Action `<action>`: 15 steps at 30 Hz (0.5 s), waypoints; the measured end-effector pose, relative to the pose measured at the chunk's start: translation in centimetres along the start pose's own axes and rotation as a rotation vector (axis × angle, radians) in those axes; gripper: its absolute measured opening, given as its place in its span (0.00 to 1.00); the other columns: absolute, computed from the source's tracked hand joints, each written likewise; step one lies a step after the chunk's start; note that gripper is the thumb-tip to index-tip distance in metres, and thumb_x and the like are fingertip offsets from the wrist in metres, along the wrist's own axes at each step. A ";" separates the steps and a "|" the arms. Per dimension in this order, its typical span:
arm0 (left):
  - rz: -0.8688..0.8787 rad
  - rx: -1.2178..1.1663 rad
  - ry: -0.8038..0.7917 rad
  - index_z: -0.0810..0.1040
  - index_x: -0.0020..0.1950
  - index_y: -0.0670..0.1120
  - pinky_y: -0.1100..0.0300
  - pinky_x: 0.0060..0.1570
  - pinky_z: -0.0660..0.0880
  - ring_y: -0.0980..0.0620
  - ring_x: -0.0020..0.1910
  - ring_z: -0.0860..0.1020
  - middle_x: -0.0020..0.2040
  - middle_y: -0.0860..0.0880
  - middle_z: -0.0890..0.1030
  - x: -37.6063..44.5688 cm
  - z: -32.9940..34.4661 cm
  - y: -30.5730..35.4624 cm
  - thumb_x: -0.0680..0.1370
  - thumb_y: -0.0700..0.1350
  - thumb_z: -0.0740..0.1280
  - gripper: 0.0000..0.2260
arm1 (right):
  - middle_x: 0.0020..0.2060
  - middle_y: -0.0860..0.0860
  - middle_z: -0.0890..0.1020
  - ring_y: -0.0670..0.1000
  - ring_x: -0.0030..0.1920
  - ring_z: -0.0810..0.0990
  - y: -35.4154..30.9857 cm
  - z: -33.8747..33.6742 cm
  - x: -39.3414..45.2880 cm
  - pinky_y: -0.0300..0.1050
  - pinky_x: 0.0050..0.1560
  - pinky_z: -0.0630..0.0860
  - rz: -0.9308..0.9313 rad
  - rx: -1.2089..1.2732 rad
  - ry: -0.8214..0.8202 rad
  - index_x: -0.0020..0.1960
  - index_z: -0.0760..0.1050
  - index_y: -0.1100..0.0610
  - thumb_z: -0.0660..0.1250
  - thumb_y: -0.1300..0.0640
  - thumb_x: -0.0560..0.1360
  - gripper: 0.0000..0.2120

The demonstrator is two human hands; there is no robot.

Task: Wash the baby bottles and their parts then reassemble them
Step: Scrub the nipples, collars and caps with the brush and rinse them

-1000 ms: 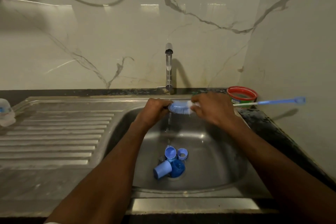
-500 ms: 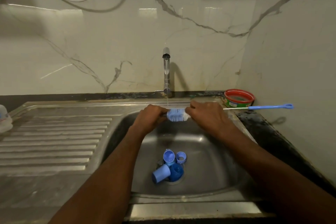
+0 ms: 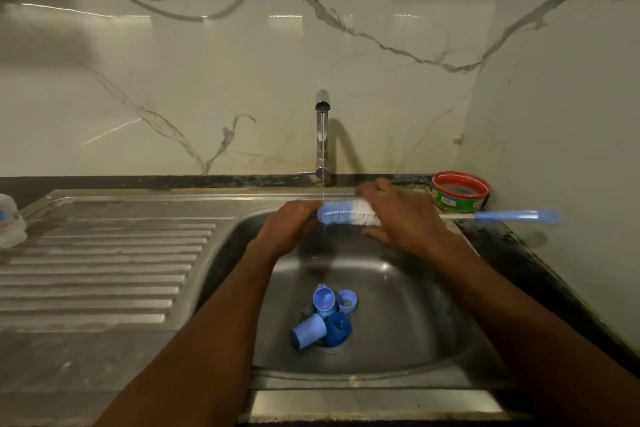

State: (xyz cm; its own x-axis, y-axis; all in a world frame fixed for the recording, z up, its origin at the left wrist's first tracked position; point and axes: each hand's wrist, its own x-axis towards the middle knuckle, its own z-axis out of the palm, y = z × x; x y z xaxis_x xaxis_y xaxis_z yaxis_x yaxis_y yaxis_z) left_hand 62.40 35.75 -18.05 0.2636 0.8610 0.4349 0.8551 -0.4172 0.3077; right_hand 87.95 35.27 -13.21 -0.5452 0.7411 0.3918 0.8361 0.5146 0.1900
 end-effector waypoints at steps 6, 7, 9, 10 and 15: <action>0.027 0.052 0.069 0.82 0.65 0.50 0.61 0.48 0.73 0.50 0.51 0.82 0.55 0.48 0.86 0.1 -0.2 0.0 0.81 0.51 0.68 0.14 | 0.43 0.49 0.82 0.54 0.39 0.82 -2.0 -0.1 -0.8 0.44 0.31 0.67 -0.022 -0.270 0.070 0.62 0.72 0.46 0.67 0.50 0.79 0.12; 0.036 0.108 0.113 0.82 0.65 0.50 0.61 0.46 0.70 0.49 0.50 0.82 0.53 0.47 0.85 0.2 -0.1 0.1 0.81 0.50 0.68 0.13 | 0.42 0.50 0.83 0.54 0.40 0.82 -2.5 -0.7 -0.8 0.45 0.33 0.67 0.041 -0.201 0.061 0.58 0.75 0.45 0.65 0.48 0.80 0.08; 0.048 0.213 0.177 0.81 0.65 0.51 0.61 0.44 0.67 0.48 0.49 0.81 0.52 0.46 0.84 0.1 0.2 0.6 0.81 0.51 0.68 0.13 | 0.40 0.49 0.85 0.53 0.41 0.83 -2.8 -1.8 0.0 0.46 0.37 0.72 0.254 0.066 -0.088 0.52 0.80 0.47 0.65 0.48 0.79 0.07; 0.060 0.257 0.191 0.81 0.65 0.52 0.60 0.43 0.67 0.47 0.48 0.80 0.52 0.45 0.83 0.0 0.4 0.8 0.81 0.51 0.68 0.14 | 0.37 0.49 0.85 0.52 0.38 0.83 -2.6 -2.4 0.7 0.46 0.38 0.75 0.359 0.283 -0.216 0.51 0.81 0.50 0.66 0.49 0.78 0.08; 0.021 0.268 0.178 0.79 0.67 0.50 0.60 0.44 0.68 0.46 0.50 0.80 0.55 0.44 0.82 0.0 0.6 1.2 0.80 0.49 0.70 0.16 | 0.28 0.49 0.82 0.48 0.26 0.77 -1.3 -3.1 2.1 0.39 0.29 0.71 0.495 0.777 -0.454 0.52 0.80 0.60 0.65 0.52 0.82 0.11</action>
State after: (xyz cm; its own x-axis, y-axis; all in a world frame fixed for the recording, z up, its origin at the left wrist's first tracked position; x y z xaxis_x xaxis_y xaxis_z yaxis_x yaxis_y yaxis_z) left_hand 63.71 35.38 -18.19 0.2202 0.7790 0.5871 0.9437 -0.3225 0.0740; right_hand 85.92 34.85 -9.83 -0.2564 0.9563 -0.1404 0.7909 0.1241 -0.5993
